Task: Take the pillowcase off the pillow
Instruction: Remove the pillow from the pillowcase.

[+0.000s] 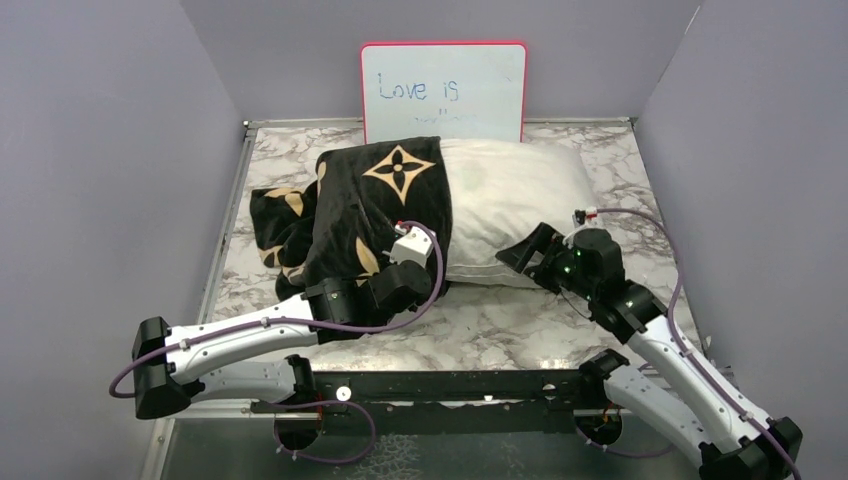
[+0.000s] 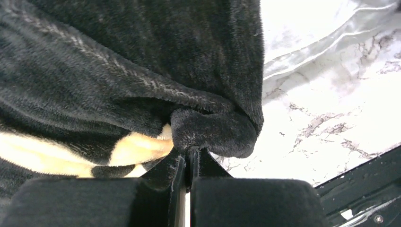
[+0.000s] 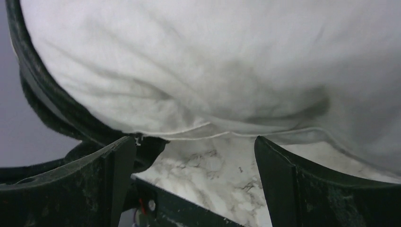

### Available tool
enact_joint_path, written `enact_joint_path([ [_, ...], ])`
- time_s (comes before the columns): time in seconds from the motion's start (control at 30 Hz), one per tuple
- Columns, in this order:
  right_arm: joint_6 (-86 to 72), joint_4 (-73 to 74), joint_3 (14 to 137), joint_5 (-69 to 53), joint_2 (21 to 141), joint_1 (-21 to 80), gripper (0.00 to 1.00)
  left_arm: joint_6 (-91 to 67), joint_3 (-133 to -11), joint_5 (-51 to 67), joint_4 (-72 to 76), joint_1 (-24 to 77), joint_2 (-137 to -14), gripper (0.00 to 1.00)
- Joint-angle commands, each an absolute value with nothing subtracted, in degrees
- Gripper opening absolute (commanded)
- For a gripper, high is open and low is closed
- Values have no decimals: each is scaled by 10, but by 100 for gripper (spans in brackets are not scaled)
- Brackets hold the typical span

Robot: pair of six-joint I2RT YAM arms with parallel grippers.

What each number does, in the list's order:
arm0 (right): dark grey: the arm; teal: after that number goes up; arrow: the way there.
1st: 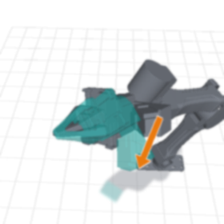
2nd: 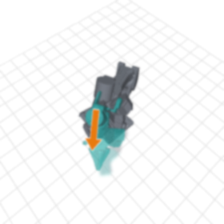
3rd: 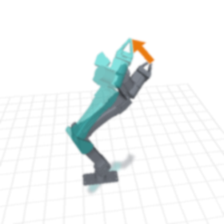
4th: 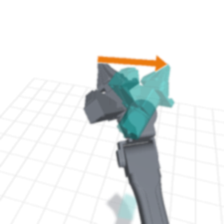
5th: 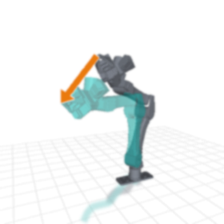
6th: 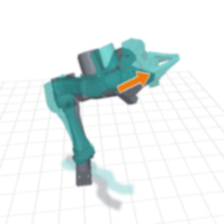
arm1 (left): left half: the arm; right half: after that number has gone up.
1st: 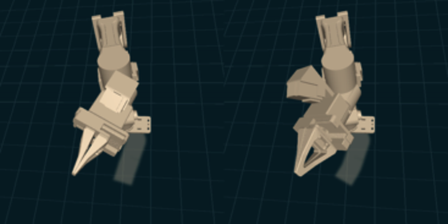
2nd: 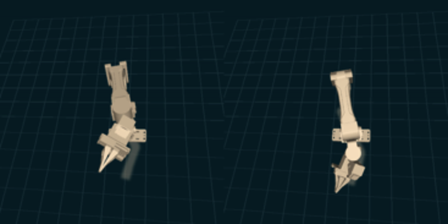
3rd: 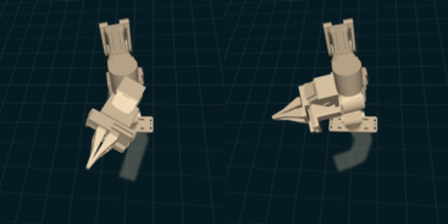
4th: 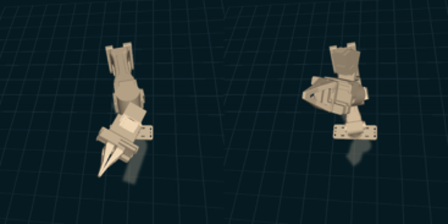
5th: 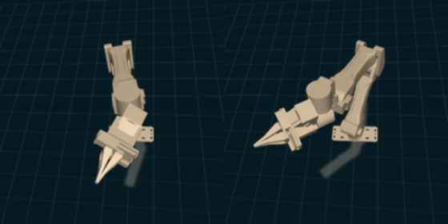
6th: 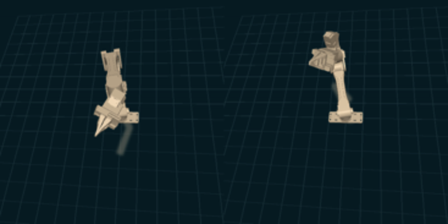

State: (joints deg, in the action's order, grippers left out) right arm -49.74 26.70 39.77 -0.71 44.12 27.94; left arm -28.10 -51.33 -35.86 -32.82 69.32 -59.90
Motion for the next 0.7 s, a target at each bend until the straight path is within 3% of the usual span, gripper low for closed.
enact_joint_path([
  [0.0, -612, 92, 284, -146, 382, 278, 97, -253, -549, -334, -272, 704, -604, 0],
  [0.2, -701, 24, 224, -117, 395, 278, 95, -249, -554, -329, -260, 709, -605, 0],
  [0.4, -773, -180, 176, -84, 483, 278, 96, -249, -555, -326, -255, 710, -608, 0],
  [0.5, -811, -177, 185, -64, 539, 278, 93, -252, -558, -324, -254, 711, -607, 0],
  [0.53, -800, -168, 195, -48, 552, 278, 90, -252, -559, -325, -254, 711, -607, 0],
  [0.67, -758, -136, 219, 51, 532, 278, 47, -256, -561, -329, -255, 711, -607, 0],
])
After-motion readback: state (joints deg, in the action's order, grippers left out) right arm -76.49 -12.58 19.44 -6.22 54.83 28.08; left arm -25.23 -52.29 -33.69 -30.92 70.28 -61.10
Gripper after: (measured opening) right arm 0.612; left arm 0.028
